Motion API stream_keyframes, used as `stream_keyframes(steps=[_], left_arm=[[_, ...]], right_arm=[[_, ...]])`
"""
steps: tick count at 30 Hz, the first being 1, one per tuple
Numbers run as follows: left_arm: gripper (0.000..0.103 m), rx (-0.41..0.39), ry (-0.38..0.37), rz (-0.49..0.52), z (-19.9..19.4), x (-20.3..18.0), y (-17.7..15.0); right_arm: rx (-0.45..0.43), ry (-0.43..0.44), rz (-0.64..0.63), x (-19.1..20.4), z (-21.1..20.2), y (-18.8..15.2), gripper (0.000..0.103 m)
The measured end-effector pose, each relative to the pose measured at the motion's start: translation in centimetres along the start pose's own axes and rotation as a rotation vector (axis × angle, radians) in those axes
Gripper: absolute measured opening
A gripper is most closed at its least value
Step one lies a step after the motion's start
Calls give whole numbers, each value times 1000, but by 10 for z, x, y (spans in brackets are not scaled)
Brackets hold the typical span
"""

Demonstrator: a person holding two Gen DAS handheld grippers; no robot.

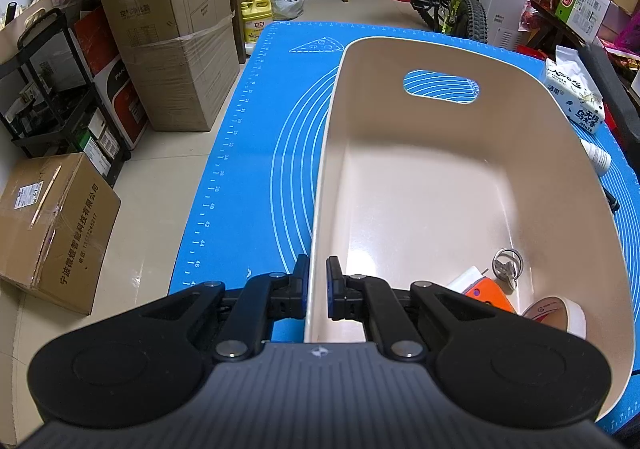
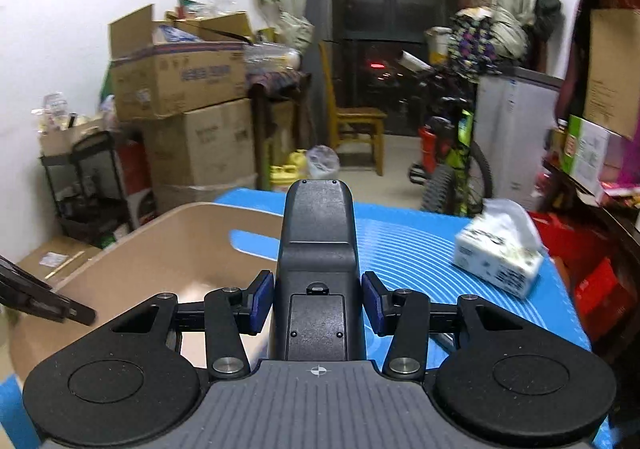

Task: Organize rigid objects
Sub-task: 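Carry the black remote into the basket and open the right tool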

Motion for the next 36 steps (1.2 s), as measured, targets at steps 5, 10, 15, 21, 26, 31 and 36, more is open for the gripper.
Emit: stream_keyframes(steps=[5, 10, 15, 21, 26, 31, 36], left_arm=[[8, 2, 3, 3, 1, -2, 0], [8, 2, 4, 5, 0, -3, 0], [8, 3, 6, 8, 1, -3, 1], [8, 3, 6, 8, 1, -3, 1], [8, 2, 8, 9, 2, -2, 1], [9, 4, 10, 10, 2, -2, 1], [9, 6, 14, 14, 2, -1, 2]], right_arm=[[27, 68, -40, 33, 12, 4, 53], [104, 131, -99, 69, 26, -4, 53], [201, 173, -129, 92, 40, -23, 53], [333, 178, -175, 101, 57, -49, 53], [432, 177, -231, 107, 62, -58, 53], [478, 178, -238, 108, 64, -61, 54], [404, 234, -188, 95, 55, -47, 68]])
Point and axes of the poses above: each gripper's, at about its wrist camera, not at the fingertips, and z roughly the way its jaws point, x to its left, y to its top, the point moved 6 cm from there along z, roughly the way its jaws point, and after that the axes turned 10 degrees about z, right-handed, at the moved point
